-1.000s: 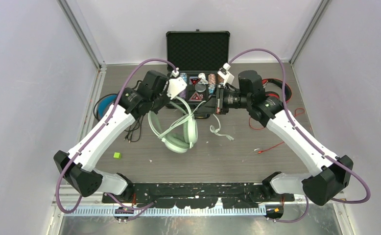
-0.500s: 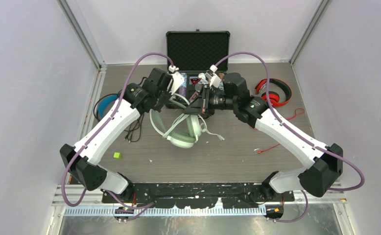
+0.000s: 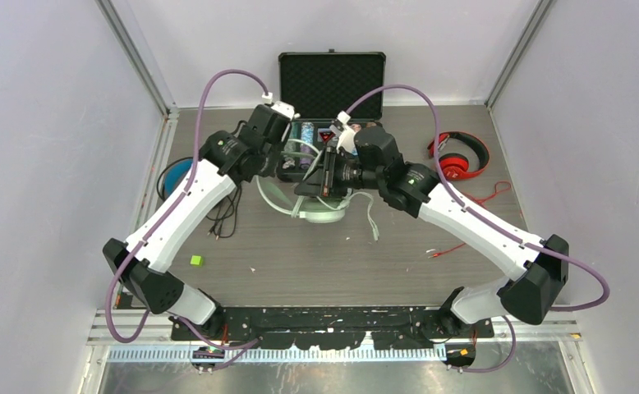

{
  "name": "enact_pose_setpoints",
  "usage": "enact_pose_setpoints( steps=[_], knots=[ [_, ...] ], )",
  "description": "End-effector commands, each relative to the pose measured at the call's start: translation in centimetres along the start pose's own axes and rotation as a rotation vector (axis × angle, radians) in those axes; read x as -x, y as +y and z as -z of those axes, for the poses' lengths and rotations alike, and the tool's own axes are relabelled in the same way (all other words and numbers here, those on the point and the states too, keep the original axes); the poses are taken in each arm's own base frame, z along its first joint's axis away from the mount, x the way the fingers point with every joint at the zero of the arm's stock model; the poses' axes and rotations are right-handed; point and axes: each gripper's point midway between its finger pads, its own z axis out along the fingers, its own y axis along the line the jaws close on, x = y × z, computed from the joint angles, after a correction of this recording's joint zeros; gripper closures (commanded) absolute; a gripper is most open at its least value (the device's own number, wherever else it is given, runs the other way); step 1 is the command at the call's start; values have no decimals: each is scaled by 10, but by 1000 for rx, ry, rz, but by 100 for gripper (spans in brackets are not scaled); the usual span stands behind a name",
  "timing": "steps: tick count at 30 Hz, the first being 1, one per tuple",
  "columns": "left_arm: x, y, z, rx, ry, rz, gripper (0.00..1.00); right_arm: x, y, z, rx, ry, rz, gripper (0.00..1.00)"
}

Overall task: Wrap the headphones
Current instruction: Wrap the headphones cable around the headphones.

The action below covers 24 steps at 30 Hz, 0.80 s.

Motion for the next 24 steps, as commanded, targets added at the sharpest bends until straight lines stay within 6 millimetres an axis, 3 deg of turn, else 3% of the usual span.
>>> enact_pose_setpoints(
  steps=[1, 17, 24],
  knots=[
    [39, 1, 12, 15, -136, 261, 100, 5, 20, 2, 12, -34, 92, 85],
    [61, 7, 19, -18, -220, 618, 100, 2, -14, 4, -202, -82, 244, 88],
    [66, 10, 23, -45, -241, 728, 100, 3, -17, 5, -226, -116, 303, 85]
  ],
)
